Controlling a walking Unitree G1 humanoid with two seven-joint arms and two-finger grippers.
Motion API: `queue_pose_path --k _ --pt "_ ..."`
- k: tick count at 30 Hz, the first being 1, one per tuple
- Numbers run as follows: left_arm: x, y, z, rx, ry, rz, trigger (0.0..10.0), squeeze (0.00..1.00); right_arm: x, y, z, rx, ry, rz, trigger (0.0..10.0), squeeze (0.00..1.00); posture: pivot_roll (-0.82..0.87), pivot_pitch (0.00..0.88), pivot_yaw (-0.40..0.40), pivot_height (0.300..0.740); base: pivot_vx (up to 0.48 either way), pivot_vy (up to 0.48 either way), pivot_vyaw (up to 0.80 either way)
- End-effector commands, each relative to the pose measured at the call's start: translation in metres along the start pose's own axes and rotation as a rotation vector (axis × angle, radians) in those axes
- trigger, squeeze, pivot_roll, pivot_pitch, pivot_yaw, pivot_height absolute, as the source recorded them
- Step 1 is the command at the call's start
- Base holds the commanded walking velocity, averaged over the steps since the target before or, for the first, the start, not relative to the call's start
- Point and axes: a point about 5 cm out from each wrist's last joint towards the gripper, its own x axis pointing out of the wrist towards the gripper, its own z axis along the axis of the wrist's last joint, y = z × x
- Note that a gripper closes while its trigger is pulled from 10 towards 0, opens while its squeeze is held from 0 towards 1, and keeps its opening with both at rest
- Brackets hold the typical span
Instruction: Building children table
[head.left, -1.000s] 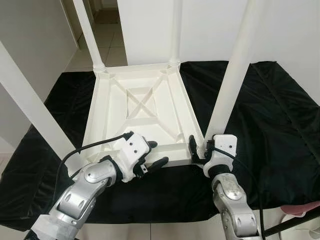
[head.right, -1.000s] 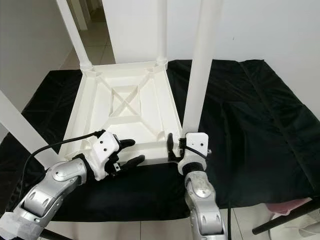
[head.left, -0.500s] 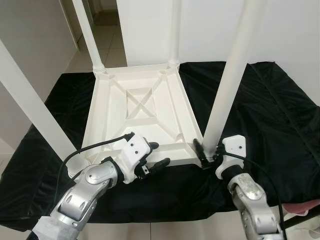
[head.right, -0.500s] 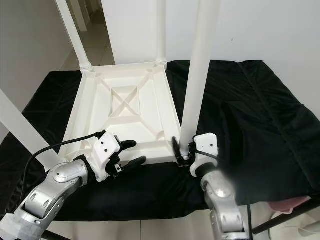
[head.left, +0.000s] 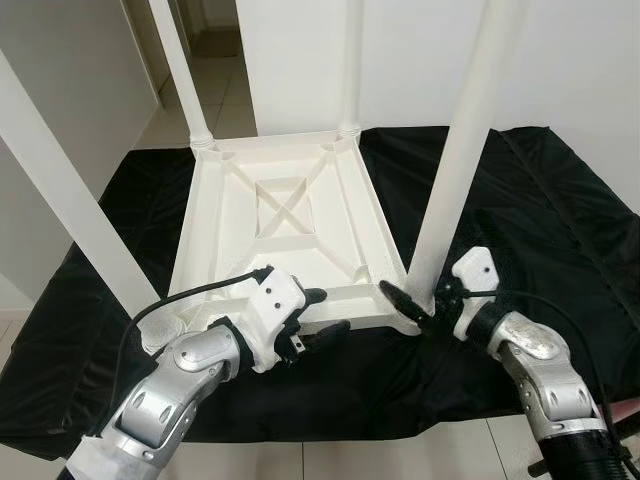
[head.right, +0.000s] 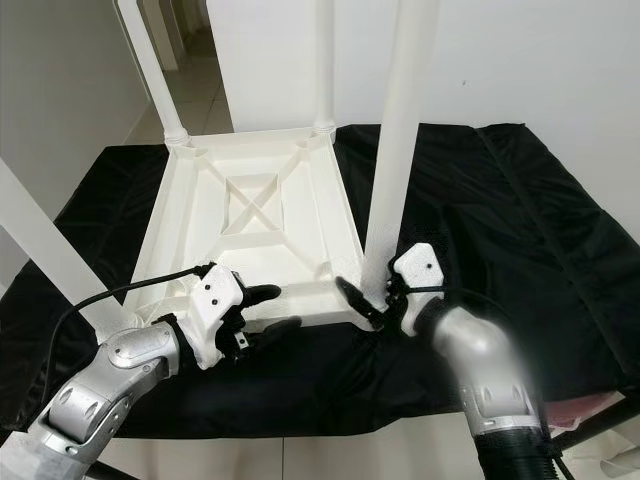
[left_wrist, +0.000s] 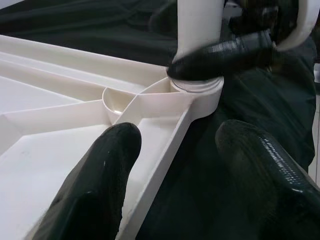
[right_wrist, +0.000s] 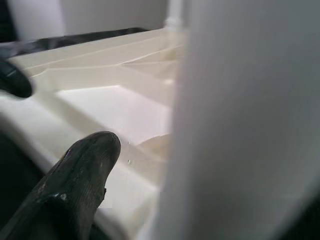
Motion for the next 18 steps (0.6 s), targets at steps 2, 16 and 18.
queue_pose_path --k 2,16,18 --pt "-0.001 -0.007 -0.001 -0.012 0.007 -0.084 10.0 0.00 0.003 -0.002 -0.002 -0.026 0.016 0.041 10.0 0.00 -0.07 0.035 0.082 0.740 0.000 0.000 0.00" --pt "0.001 -0.008 -0.002 -0.019 0.005 -0.052 10.0 0.00 0.012 -0.014 -0.007 -0.034 0.056 0.159 0.0 0.00 -0.06 0.034 0.046 0.740 0.000 0.000 0.00" --pt "0.001 -0.008 -0.001 -0.023 0.004 -0.051 10.0 0.00 0.011 -0.013 -0.008 -0.004 0.052 0.150 10.0 0.00 -0.07 0.027 0.041 0.740 0.000 0.000 0.00"
